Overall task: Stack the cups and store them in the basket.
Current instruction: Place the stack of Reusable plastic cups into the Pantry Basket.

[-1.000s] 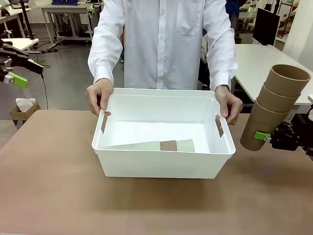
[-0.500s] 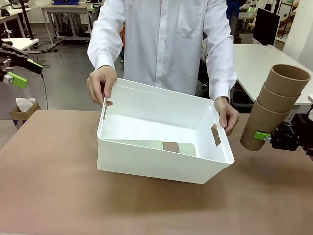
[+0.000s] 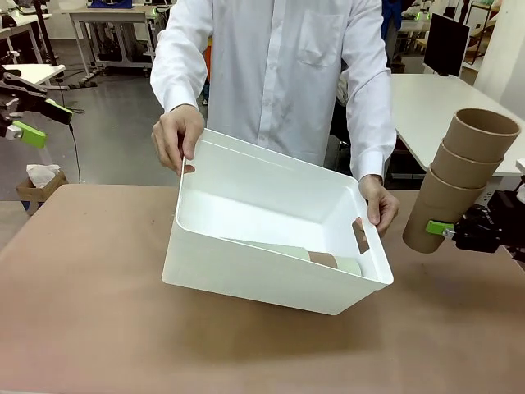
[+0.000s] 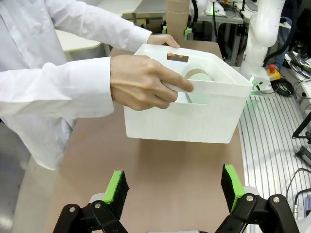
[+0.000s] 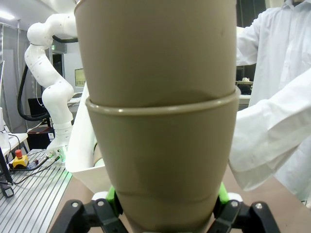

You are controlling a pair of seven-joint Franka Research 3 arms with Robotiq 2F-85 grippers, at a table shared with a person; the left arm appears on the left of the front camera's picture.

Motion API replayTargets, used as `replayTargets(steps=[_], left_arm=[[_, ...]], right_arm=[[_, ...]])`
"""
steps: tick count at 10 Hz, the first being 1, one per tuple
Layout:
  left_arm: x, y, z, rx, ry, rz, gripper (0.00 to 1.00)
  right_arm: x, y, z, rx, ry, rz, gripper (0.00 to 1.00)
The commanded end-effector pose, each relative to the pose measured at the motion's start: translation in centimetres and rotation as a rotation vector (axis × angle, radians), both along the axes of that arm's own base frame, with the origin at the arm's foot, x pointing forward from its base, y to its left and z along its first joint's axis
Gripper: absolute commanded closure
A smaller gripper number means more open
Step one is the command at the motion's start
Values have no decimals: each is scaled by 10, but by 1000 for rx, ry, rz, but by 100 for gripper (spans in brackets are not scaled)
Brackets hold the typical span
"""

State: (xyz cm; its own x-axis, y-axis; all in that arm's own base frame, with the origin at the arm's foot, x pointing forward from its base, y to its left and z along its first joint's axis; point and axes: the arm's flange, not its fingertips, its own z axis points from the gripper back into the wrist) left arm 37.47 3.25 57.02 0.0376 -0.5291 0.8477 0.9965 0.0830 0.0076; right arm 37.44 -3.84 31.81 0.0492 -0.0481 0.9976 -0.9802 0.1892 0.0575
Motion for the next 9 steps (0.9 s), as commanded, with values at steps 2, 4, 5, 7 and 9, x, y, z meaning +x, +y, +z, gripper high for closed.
replayTargets(steps=[2,4,5,7,9], left_arm=[[-1,-1,3,-10,6,1,0],[-1,-1,3,-10,6,1,0],[-1,-1,3,-10,6,1,0],[-1,-1,3,-10,6,1,0],[-1,-1,3,-10,6,1,0]], right_arm=[[-13,-3,70,-19,32,-4,15],[-25,-4,125,-68,49,-2,15],[-28,5,150,-131,62,-21,15],[-31,30,181,-262,86,-54,15],[-23,65,203,-413,123,-80,15]])
